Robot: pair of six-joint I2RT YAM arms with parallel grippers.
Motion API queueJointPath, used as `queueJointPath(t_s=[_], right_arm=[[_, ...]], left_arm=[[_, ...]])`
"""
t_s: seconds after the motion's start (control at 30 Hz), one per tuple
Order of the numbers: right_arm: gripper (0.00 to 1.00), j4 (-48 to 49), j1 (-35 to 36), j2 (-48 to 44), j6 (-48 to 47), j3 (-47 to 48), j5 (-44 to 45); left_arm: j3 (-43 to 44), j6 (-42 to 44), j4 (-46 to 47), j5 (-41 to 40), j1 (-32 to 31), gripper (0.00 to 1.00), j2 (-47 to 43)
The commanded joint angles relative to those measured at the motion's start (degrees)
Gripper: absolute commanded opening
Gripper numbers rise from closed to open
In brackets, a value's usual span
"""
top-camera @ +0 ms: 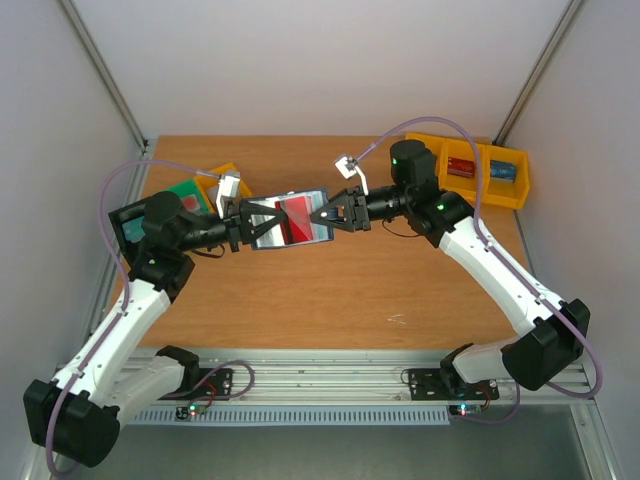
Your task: Take the credit cards out of the card holder
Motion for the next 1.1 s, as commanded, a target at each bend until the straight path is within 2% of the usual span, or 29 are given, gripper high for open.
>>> queueJointPath(t_s=[0.0,0.1,0.2,0.33,0.43,0.47,0.63,0.8,1.07], right_arm=[[0.26,1.9,-0.29,-0.3,-0.1,-0.37,-0.86],[0.11,1.65,-0.29,-0.16,-0.35,-0.23,-0.5],[0.01,1.63,-0.29,-0.25,-0.59,-0.21,-0.68],[0.01,1.59,-0.76,-1.02,-1.03,-0.35,-0.72],[0.01,2.05,-0.91,-0.25,-0.39,0.28,-1.84],[0.01,2.45,-0.91,-0.01,0.12,0.45,-1.99],[0.01,2.28,-0.91,-0.07,-0.32,0.8,-1.83],[0.01,1.55,-0.95,0.11,-0.9,1.41,-2.22],[0.01,0.65,-4.07,-1.56,-1.34,-1.1,-2.52]], left_arm=[[-0.33,0.18,1.38,-0.28,0.44,0.0,-0.43],[-1.0,-0.19,2.21,-0.91,0.44,0.0,-0.44],[-1.25,-0.14,2.06,-0.43,0.39,0.0,-0.59],[-1.53,0.59,1.09,0.13,0.49,0.02,-0.74],[-2.38,0.71,2.46,0.81,0.45,0.12,-0.95],[-2.66,0.8,2.57,1.06,0.45,0.12,-0.97],[-3.05,1.86,1.62,1.39,0.48,0.1,-1.41],[-3.34,1.95,2.22,1.24,0.5,0.02,-1.22],[-4.22,1.76,0.84,-0.56,1.86,0.01,-2.28]])
